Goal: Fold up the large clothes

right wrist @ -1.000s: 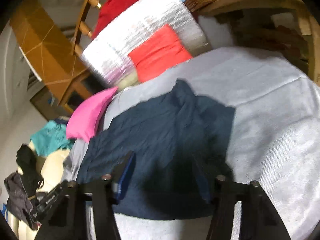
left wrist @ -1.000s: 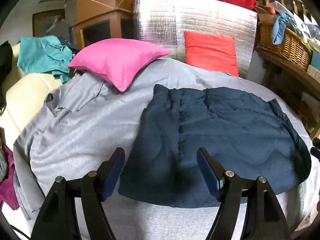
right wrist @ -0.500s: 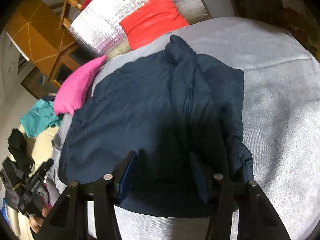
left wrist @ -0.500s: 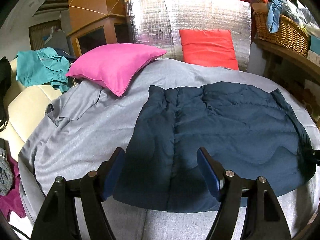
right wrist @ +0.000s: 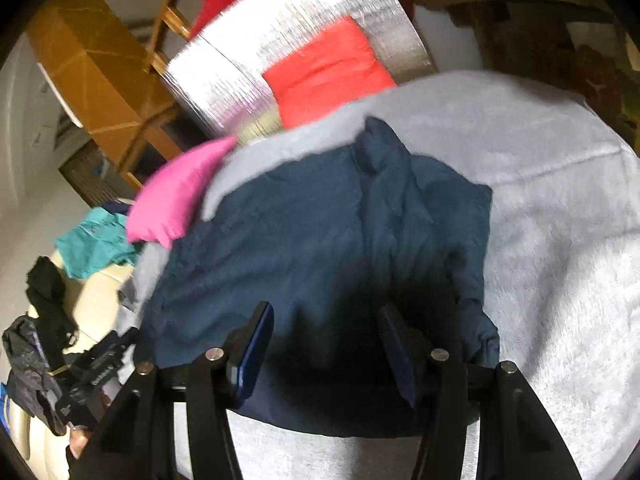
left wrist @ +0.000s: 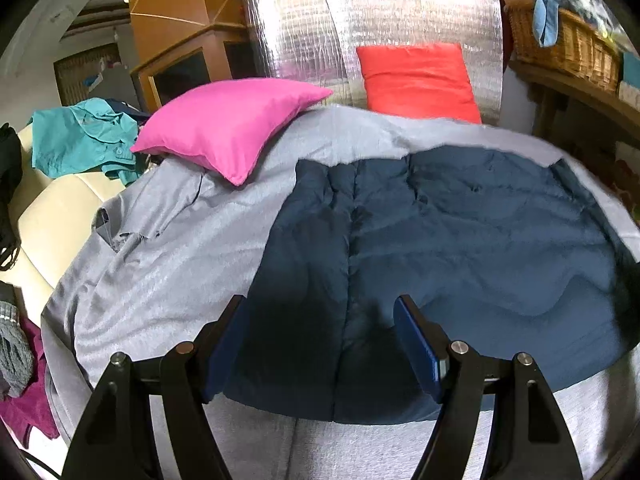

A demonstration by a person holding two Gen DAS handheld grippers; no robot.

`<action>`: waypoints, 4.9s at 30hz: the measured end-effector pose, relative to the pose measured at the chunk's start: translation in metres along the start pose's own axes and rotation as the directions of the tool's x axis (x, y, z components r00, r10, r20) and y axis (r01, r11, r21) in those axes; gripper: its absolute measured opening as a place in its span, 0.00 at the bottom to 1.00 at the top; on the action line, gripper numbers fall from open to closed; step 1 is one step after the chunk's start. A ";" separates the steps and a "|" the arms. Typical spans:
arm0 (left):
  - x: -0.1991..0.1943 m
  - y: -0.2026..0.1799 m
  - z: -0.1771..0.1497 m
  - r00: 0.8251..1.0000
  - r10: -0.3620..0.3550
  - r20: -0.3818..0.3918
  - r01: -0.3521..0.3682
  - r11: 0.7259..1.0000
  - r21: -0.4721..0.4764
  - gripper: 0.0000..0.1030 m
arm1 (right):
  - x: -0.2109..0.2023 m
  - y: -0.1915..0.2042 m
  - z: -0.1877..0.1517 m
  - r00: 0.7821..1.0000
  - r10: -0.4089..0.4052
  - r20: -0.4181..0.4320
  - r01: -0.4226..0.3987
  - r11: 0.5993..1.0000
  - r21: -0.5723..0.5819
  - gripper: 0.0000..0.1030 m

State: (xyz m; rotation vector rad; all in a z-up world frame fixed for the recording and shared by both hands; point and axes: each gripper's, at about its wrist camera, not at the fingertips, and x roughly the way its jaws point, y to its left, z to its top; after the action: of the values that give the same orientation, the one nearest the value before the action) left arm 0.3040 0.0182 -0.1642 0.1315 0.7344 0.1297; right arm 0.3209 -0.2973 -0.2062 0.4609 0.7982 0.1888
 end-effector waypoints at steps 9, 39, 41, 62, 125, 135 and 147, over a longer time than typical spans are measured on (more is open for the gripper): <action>0.032 -0.002 -0.008 0.991 -0.011 -0.132 0.015 1.000 0.024 0.78 | 0.012 -0.007 -0.002 0.997 -0.009 -0.074 0.012 0.999 0.049 0.62; -0.030 0.062 -0.008 0.999 0.041 -0.028 -0.046 0.977 -0.209 0.79 | -0.063 -0.001 -0.023 0.950 -0.240 0.200 0.234 0.971 0.054 0.72; -0.056 0.063 -0.007 0.997 0.073 0.012 -0.070 0.979 -0.191 0.79 | -0.077 0.018 -0.031 0.952 -0.212 0.222 0.213 0.977 0.021 0.73; -0.254 0.063 -0.003 0.930 0.201 0.308 -0.148 0.971 -0.186 0.95 | -0.224 0.180 -0.092 0.909 -0.141 0.393 0.252 0.935 -0.248 0.99; -0.325 0.056 -0.019 0.911 0.205 0.358 -0.150 0.973 -0.176 0.96 | -0.271 0.204 -0.134 0.908 -0.134 0.397 0.230 0.952 -0.204 1.00; -0.321 0.060 -0.019 0.915 0.202 0.348 -0.144 0.972 -0.184 0.96 | -0.266 0.208 -0.136 0.905 -0.162 0.393 0.259 0.943 -0.208 1.00; -0.308 0.066 -0.018 0.923 0.188 0.335 -0.132 0.974 -0.183 0.96 | -0.253 0.215 -0.136 0.912 -0.177 0.369 0.273 0.935 -0.227 1.00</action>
State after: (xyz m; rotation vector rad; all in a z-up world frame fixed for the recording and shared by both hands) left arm 0.0603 0.0342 0.0362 0.0613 0.3536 0.3122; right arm 0.0507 -0.1474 -0.0254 0.1273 0.4655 -0.0023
